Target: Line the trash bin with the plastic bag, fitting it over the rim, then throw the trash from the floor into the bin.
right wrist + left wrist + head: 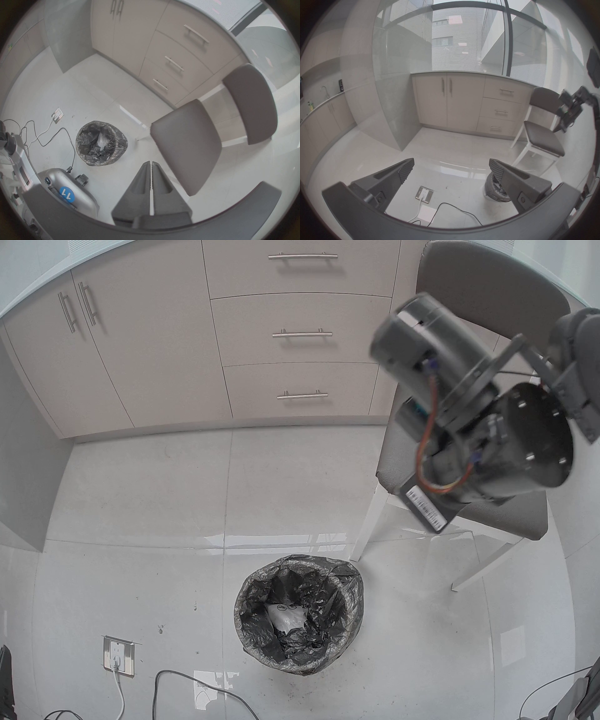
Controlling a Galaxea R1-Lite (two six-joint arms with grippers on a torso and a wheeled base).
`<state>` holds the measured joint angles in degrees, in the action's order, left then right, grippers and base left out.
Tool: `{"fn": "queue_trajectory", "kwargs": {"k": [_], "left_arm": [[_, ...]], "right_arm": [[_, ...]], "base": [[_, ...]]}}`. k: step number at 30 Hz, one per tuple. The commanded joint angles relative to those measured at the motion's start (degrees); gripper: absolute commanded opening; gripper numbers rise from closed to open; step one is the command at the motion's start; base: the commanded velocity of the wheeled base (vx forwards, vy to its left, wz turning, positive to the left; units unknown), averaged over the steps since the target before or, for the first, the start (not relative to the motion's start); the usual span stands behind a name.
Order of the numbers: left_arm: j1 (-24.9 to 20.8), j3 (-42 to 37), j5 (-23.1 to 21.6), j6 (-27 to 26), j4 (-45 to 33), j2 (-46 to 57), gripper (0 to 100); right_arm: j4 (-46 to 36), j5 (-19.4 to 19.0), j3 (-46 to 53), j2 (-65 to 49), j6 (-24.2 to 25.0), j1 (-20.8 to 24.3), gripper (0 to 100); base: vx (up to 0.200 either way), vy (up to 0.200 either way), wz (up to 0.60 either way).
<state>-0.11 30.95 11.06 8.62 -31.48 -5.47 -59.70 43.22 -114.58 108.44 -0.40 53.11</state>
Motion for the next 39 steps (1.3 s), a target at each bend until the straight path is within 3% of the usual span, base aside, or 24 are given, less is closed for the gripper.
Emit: {"fn": "queue_trajectory", "kwargs": {"k": [1, 4, 8, 11, 22, 29, 32, 34, 36, 39], "left_arm": [[3.63, -3.71, 0.28, -0.88, 1.07, 0.64, 100], [3.27, -6.61, 0.11, -0.97, 3.44, 0.82, 100], [2.57, -26.47, -0.07, -7.21, 26.99, 1.61, 100], [1.87, -30.95, -0.07, -7.74, 35.87, 1.34, 100], [0.2, -30.42, -1.3, -8.0, 32.71, 5.47, 100], [0.29, -30.25, -0.86, -7.83, 32.44, 5.47, 100], [0.2, -30.34, -1.3, -8.27, 32.71, 5.47, 100], [0.2, -30.34, -4.2, -8.18, 32.62, 5.47, 100], [0.02, -30.95, -12.46, -8.44, 31.83, 5.47, 100], [0.02, -30.95, -12.46, -8.27, 31.56, 5.39, 100]], "right_arm": [[-3.58, 1.17, -0.01, -10.96, -0.04, 0.06, 0], [-5.69, 1.17, -0.01, -12.99, 0.05, 0.06, 0], [-10.35, 1.26, -0.01, -18.26, 0.58, -0.29, 0], [-12.37, 1.17, -0.01, -20.19, 0.58, -2.49, 0], [-17.29, 0.82, -0.01, -26.35, 0.49, -8.73, 0], [-29.07, 0.29, -0.01, -35.66, -1.44, -20.16, 0], [-29.34, -1.38, -0.01, -40.23, -3.99, -23.32, 0], [-29.34, -1.82, -0.01, -42.96, -5.49, -25.17, 0], [-29.25, -2.7, -0.01, -46.74, -7.07, -28.24, 0], [-29.25, -3.75, -0.01, -48.58, -7.6, -29.65, 0]], "base": [[0.0, 0.0, 0.0], [0.0, 0.0, 0.0], [0.0, 0.0, 0.0], [0.0, 0.0, 0.0], [0.0, 0.0, 0.0], [0.0, 0.0, 0.0], [0.0, 0.0, 0.0], [0.0, 0.0, 0.0], [0.0, 0.0, 0.0], [0.0, 0.0, 0.0]]}}
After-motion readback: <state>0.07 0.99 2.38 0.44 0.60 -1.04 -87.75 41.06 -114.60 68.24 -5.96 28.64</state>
